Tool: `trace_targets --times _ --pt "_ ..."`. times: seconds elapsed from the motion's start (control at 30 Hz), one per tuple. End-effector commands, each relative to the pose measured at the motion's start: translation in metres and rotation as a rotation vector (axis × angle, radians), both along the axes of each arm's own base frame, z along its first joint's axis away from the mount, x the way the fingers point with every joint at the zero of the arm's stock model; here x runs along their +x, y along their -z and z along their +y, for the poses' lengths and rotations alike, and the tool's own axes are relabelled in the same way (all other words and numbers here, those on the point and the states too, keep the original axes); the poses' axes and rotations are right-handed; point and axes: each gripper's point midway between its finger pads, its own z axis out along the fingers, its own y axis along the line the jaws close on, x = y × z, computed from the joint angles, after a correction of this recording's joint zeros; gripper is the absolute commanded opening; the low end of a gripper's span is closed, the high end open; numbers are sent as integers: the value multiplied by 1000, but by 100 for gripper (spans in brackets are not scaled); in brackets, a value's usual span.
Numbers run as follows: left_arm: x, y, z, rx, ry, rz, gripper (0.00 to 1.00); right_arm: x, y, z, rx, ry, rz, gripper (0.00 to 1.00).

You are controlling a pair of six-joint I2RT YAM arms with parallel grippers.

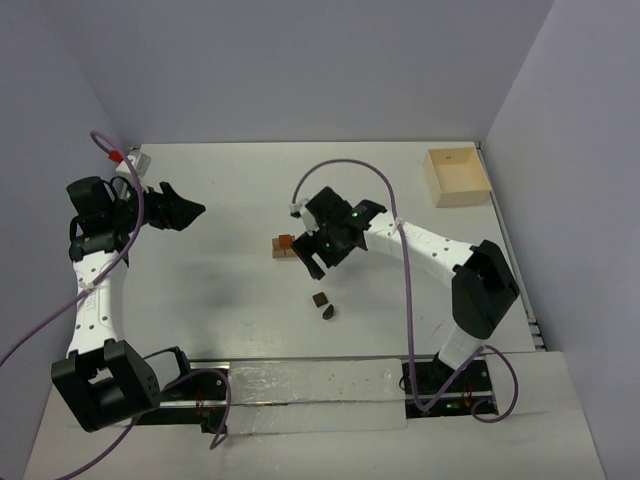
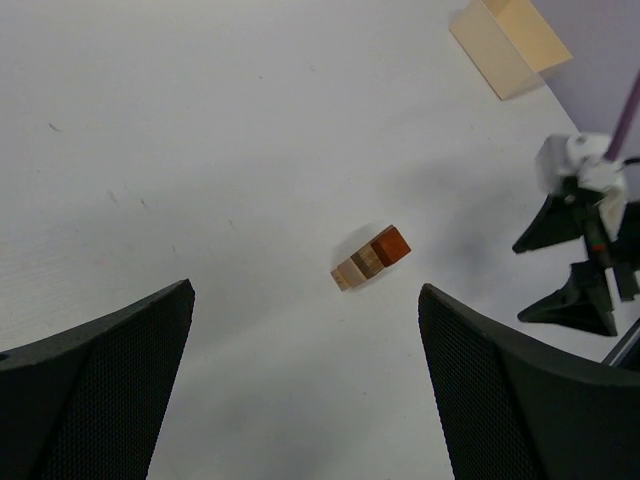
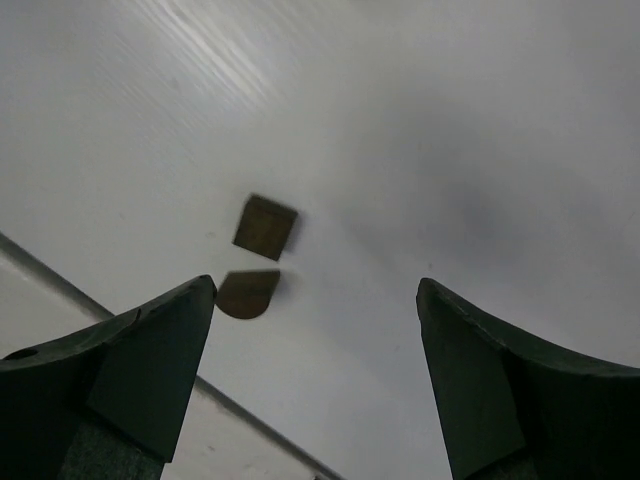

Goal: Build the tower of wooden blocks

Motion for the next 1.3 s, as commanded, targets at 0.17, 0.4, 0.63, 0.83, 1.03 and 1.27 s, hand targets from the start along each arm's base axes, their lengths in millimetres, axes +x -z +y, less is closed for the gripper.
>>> trace_targets --times 0.17,0.4,0.63,0.83,1.03,1.27 --pt "10 0 16 29 -100 -13 99 -12 35 -12 15 326 45 89" --pt "10 5 17 43 -101 -5 99 -18 48 5 23 348 158 89" --pt "10 9 18 46 -104 -3 99 -24 61 15 -16 331 175 85" --pt "11 10 18 52 -101 -4 99 -30 74 19 -62 311 174 78" --pt "10 11 19 60 -101 -9 99 -34 85 18 -100 295 169 71" --pt "10 14 19 65 -98 -8 99 -35 96 16 -131 288 175 62"
